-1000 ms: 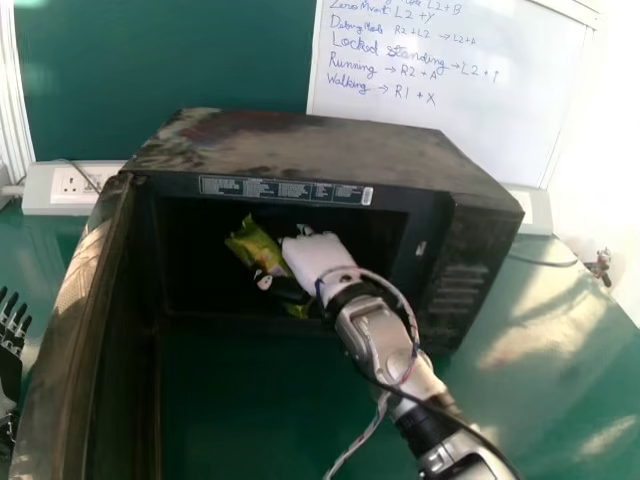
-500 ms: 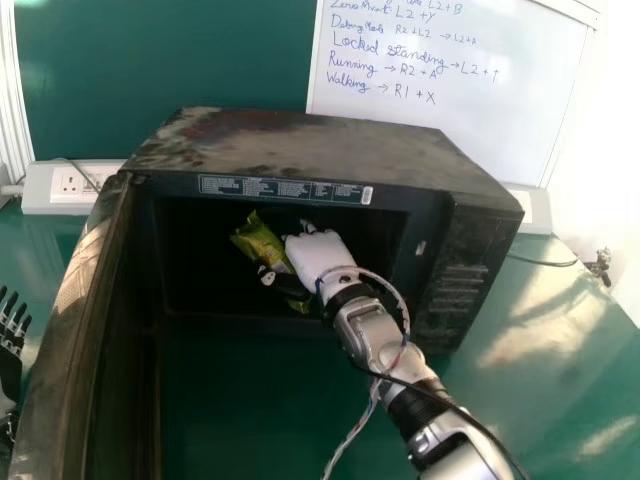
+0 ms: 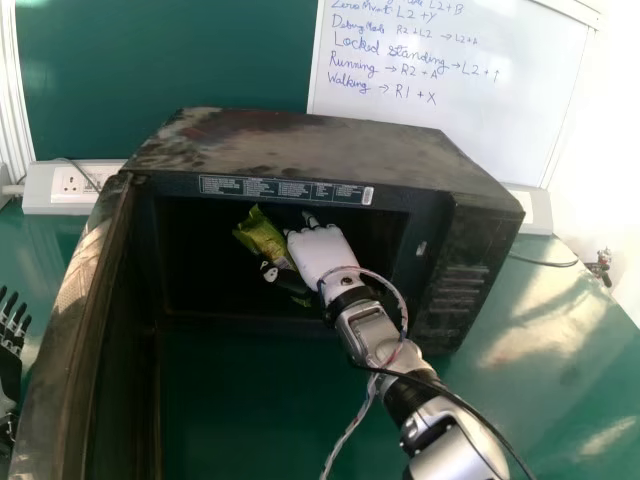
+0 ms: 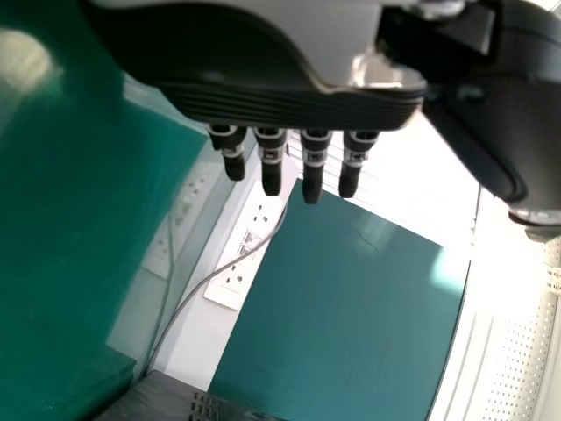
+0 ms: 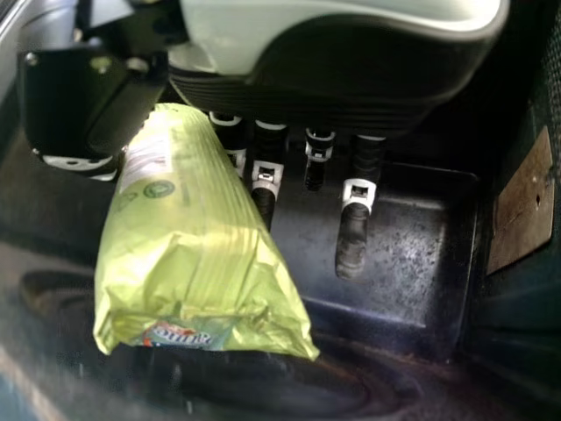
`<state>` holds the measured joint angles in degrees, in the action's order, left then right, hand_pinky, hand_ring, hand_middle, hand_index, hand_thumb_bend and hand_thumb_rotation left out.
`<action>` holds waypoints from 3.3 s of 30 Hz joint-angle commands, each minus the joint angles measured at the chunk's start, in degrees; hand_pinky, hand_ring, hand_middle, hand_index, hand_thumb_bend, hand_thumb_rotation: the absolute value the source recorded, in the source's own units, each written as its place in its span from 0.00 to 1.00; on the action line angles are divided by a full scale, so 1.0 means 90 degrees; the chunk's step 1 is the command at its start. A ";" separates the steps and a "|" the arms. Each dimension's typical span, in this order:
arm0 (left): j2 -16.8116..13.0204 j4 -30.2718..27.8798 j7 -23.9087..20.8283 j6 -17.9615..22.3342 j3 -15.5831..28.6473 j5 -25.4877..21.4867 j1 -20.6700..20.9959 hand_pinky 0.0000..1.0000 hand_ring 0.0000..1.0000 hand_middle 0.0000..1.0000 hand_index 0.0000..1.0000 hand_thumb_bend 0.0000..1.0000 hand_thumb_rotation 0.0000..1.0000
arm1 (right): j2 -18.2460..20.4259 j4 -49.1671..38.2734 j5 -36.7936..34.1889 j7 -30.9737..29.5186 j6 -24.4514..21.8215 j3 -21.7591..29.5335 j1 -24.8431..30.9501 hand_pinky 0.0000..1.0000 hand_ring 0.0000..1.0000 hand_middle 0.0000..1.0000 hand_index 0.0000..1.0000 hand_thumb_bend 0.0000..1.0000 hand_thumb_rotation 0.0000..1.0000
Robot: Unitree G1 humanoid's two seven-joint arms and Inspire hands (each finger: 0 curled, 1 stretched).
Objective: Put biscuit inside oven
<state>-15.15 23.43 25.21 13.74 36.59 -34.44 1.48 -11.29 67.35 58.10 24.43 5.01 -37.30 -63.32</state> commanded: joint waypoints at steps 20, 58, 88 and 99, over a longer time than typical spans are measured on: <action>0.0343 0.0355 0.0016 0.0018 -0.0064 -0.0039 -0.0171 1.00 0.92 0.94 0.97 0.21 0.00 | 0.0209 0.0636 -0.0188 0.0652 0.0068 -0.0348 -0.0457 0.29 0.39 0.47 0.55 0.51 0.00; 0.0334 0.0217 0.0019 0.0006 -0.0067 -0.0049 -0.0313 0.98 0.91 0.94 0.95 0.28 0.00 | 0.0424 0.0889 -0.0572 0.0860 0.0038 -0.0289 -0.0707 0.25 0.39 0.45 0.54 0.51 0.00; 0.0307 0.0272 0.0018 0.0026 -0.0071 -0.0020 -0.0281 1.00 0.92 0.94 0.96 0.23 0.00 | 0.0331 -0.0053 -0.0947 -0.0840 -0.0536 -0.0168 -0.0434 0.70 0.82 0.86 0.91 0.99 0.82; 0.0283 0.0323 0.0029 0.0022 -0.0063 -0.0023 -0.0244 0.98 0.91 0.93 0.96 0.22 0.00 | -0.0340 -0.2270 -0.0997 -0.1807 -0.0957 0.0053 0.0554 0.73 0.85 0.90 0.94 1.00 0.91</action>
<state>-15.31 23.23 25.44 13.64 36.61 -34.84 0.99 -13.37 50.22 49.56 9.74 -2.74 -37.71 -60.29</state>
